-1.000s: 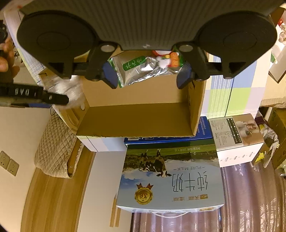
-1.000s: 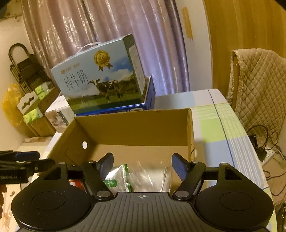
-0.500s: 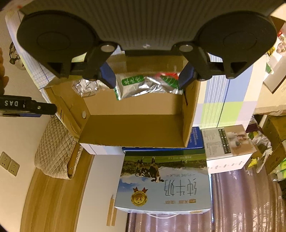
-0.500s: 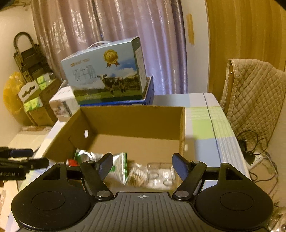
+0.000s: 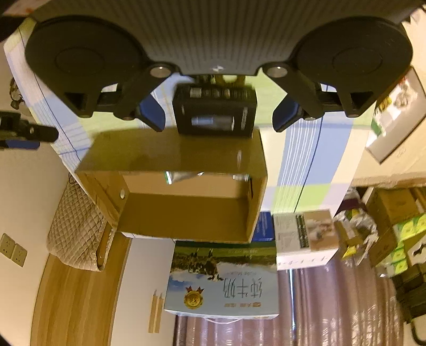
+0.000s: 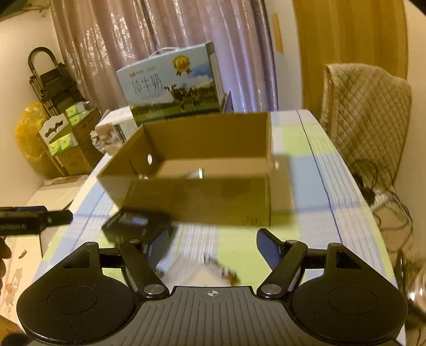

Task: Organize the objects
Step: 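Move both grippers back toward the remaining items on the table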

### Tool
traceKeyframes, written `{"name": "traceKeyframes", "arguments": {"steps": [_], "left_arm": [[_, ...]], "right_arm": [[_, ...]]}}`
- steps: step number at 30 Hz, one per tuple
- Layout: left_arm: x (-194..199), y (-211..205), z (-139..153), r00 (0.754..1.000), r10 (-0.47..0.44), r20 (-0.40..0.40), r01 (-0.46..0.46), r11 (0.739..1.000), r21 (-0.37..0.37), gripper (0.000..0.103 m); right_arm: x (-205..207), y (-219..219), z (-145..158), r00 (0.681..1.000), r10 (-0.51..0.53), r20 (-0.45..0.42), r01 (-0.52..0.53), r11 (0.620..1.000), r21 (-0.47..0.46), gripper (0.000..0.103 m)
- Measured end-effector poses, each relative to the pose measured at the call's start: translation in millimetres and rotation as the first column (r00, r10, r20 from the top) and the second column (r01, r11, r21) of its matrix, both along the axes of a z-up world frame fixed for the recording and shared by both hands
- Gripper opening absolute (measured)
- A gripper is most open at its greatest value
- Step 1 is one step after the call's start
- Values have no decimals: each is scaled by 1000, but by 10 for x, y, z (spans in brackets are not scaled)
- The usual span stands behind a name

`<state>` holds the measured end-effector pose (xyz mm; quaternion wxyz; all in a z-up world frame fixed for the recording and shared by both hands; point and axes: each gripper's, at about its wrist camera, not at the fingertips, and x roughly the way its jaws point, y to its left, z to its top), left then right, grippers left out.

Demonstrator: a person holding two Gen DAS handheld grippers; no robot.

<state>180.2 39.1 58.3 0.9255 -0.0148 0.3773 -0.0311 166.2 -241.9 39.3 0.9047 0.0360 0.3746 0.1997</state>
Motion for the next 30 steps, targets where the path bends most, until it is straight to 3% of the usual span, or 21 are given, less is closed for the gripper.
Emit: {"name": "traceKeyframes", "arguments": {"steps": [7, 15, 30], "left_arm": [[-579, 28, -123, 998, 52, -29, -54, 997, -60, 93], [-1027, -110, -213, 999, 35, -35, -37, 999, -35, 102], [-1224, -169, -313, 998, 5, -59, -6, 1000, -19, 102]], "right_arm": [[-577, -151, -310, 1000, -4, -29, 2, 998, -71, 71], [-995, -207, -381, 998, 49, -36, -52, 995, -85, 71], [-1089, -217, -386, 997, 51, -51, -55, 995, -82, 71]]}}
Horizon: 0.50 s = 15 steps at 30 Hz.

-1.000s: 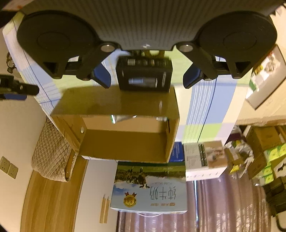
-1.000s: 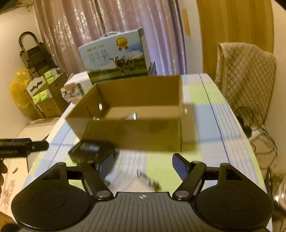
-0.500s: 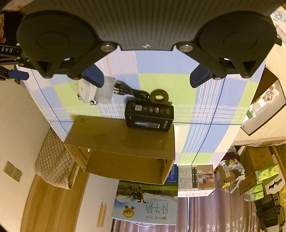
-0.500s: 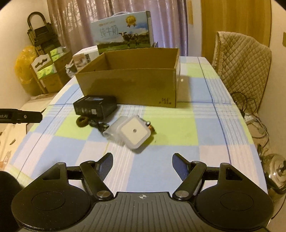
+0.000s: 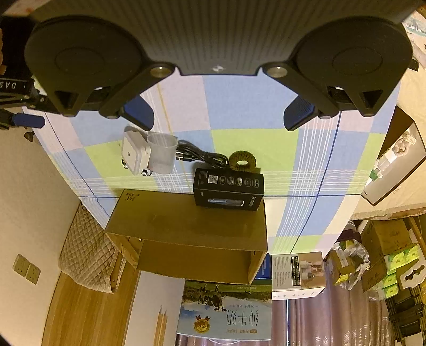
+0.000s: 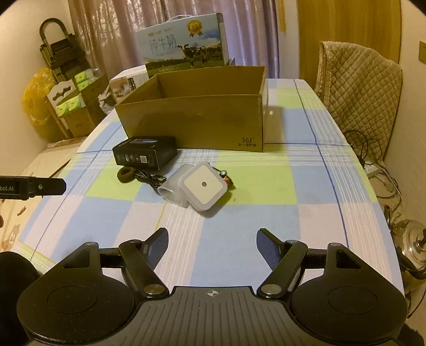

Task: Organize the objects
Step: 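Move both grippers back toward the remaining items on the table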

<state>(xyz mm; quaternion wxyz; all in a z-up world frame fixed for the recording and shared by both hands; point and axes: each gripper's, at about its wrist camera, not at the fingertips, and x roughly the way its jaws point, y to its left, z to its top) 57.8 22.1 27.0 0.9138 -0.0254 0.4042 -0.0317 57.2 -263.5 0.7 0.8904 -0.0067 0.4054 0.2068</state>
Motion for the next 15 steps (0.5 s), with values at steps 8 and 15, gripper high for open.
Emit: {"name": "traceKeyframes", "arguments": {"steps": [8, 15], "left_arm": [[87, 22, -94, 999, -36, -18, 36, 999, 1, 102], [301, 18, -203, 992, -117, -41, 118, 993, 8, 102]], "right_arm": [[164, 91, -23, 997, 71, 17, -71, 997, -44, 71], [438, 203, -81, 981, 193, 22, -190, 976, -104, 71]]}}
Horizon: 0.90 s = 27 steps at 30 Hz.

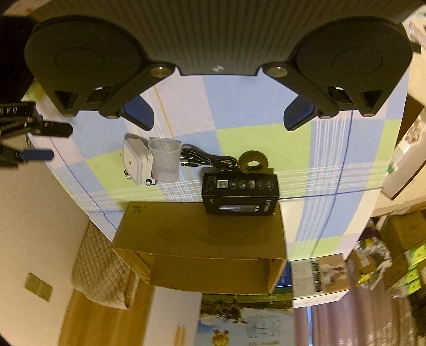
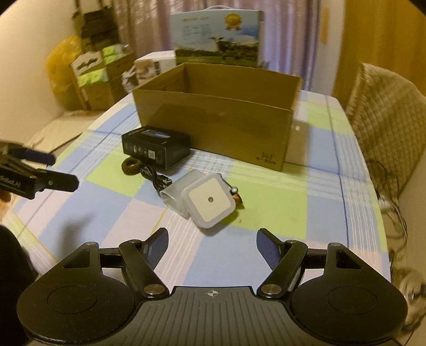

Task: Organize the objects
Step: 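Move both grippers back toward the remaining items on the table, then grasp the white night light with the right gripper while the left grasps the black cable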

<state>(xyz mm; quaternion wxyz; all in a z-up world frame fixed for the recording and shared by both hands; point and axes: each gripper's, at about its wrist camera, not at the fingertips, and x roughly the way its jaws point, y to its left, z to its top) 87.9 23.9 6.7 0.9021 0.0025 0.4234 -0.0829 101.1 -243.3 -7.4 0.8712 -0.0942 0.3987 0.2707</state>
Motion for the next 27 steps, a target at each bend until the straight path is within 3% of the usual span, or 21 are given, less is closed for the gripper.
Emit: {"name": "traceKeyframes", "arguments": {"steps": [10, 18, 27], "left_arm": [[491, -74, -290, 990, -136, -39, 139, 989, 57, 102], [758, -103, -505, 954, -294, -52, 298, 948, 112, 101], [941, -177, -676, 912, -404, -76, 411, 898, 158, 100]], "right_arm": [[489, 247, -243, 975, 223, -10, -223, 971, -84, 71], [849, 396, -520, 943, 330, -40, -332, 934, -129, 71], [1048, 527, -729, 902, 426, -75, -432, 886, -169, 70]]}}
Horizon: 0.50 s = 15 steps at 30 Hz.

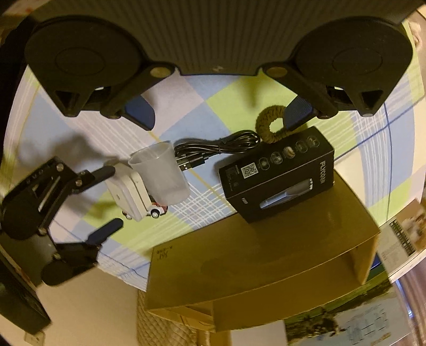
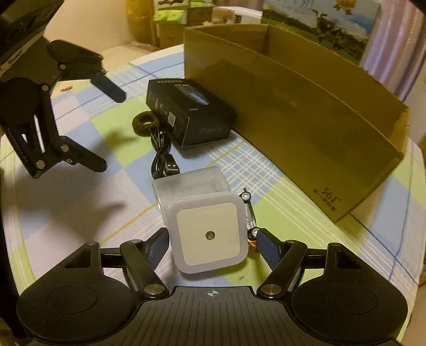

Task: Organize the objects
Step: 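Grasp the white night light with the right gripper while the left grasps the black cable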

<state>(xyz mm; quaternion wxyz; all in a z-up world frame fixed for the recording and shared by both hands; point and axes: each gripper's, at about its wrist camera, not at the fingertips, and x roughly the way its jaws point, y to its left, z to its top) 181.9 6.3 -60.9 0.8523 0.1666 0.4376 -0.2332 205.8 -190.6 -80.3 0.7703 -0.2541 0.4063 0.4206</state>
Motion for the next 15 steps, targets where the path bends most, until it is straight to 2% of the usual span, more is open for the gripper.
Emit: {"name": "traceKeyframes", "arguments": {"steps": [2, 7, 10, 13, 15], "left_arm": [[40, -19, -37, 999, -32, -13, 32, 999, 19, 93], [119, -60, -93, 991, -131, -10, 131, 990, 56, 88], [147, -118, -132, 971, -238, -9, 237, 967, 96, 85], [187, -196, -174, 939, -344, -8, 341, 930, 135, 79], [230, -256, -211, 922, -387, -23, 386, 908, 162, 74]], "right_arm": [[25, 7, -12, 1000, 15, -6, -14, 1000, 7, 70], [76, 25, -6, 999, 44, -14, -44, 999, 4, 70], [79, 42, -7, 997, 82, -9, -82, 996, -15, 70], [56, 58, -9, 995, 100, -1, -100, 994, -34, 68], [36, 48, -8, 995, 104, -9, -104, 994, -26, 62]]}}
